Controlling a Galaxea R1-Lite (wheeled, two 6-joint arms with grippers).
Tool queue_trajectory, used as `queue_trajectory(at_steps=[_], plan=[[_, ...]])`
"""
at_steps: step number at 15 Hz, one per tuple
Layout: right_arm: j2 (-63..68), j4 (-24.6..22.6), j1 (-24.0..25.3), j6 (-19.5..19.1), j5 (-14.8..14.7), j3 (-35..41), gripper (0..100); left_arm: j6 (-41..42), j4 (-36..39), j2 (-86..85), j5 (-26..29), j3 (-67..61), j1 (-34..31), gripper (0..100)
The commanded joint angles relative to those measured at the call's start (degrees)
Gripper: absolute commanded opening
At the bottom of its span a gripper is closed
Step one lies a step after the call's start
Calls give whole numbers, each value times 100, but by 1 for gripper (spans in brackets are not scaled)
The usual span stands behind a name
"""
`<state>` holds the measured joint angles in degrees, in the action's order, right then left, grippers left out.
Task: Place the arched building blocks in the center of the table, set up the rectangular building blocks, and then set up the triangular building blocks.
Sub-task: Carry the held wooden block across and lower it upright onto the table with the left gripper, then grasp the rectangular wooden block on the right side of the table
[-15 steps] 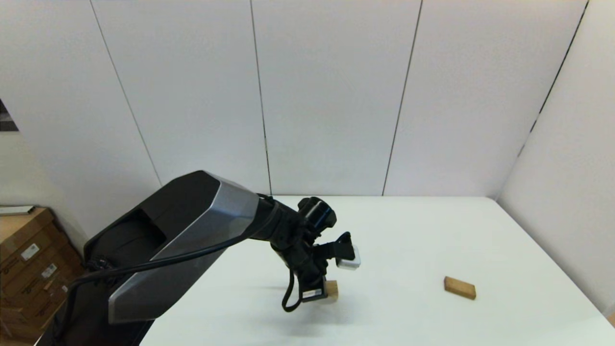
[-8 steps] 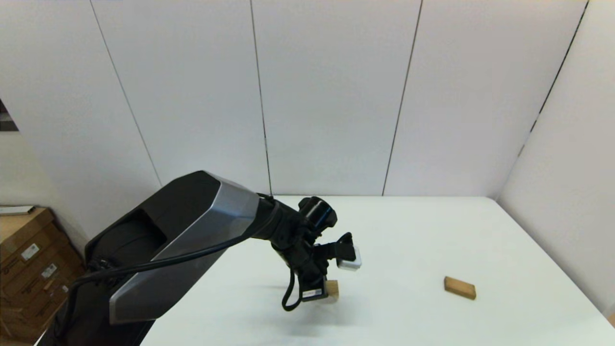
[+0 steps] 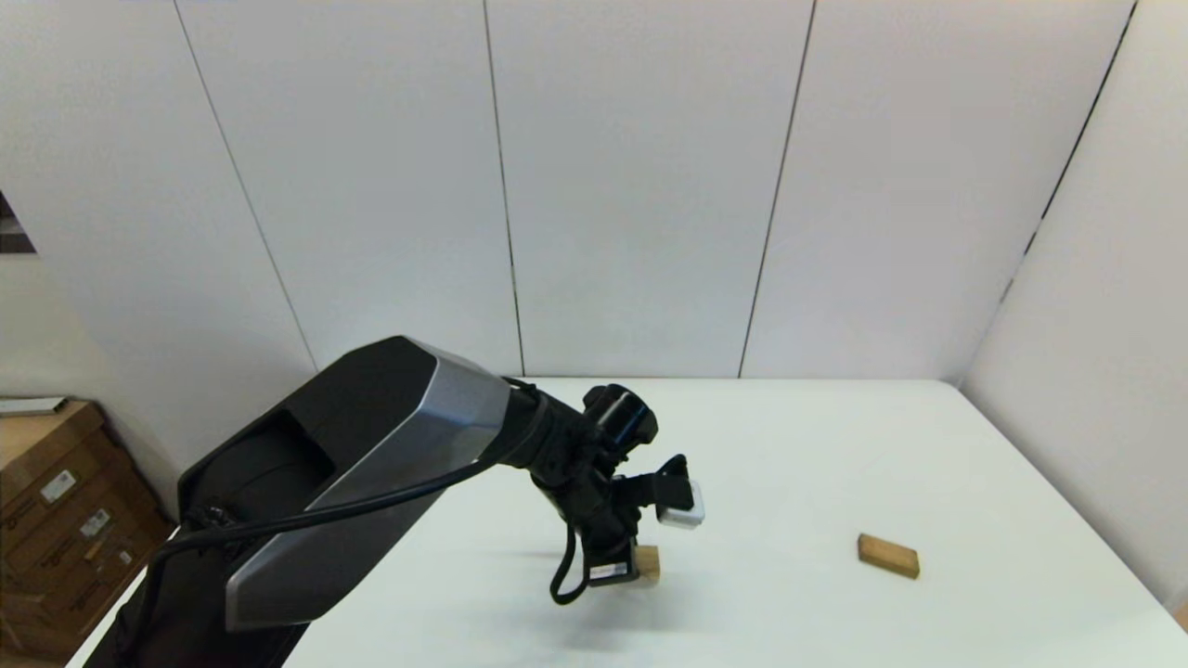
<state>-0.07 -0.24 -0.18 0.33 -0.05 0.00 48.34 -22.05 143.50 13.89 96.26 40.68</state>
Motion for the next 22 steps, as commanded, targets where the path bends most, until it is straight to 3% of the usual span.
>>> queue_trajectory(at_steps=[1, 4, 5, 13, 17, 22], plan=[[-1, -2, 1, 2, 5, 9, 100, 27, -45, 21, 9, -2, 10, 0], [-1, -2, 1, 2, 5, 9, 100, 36, -54, 3, 9, -28, 10, 0], [7, -2, 1, 2, 5, 9, 100, 36, -45, 12, 9, -19, 10, 100], [7, -2, 1, 2, 5, 9, 100, -114, -10, -305, 44, 429, -69, 100], [7, -2, 1, 2, 5, 9, 100, -369, -124, -1790, 88, 438, -535, 100], [-1, -2, 1, 2, 5, 9, 100, -1309, -1117, -4277, 132, 25, -1343, 100]])
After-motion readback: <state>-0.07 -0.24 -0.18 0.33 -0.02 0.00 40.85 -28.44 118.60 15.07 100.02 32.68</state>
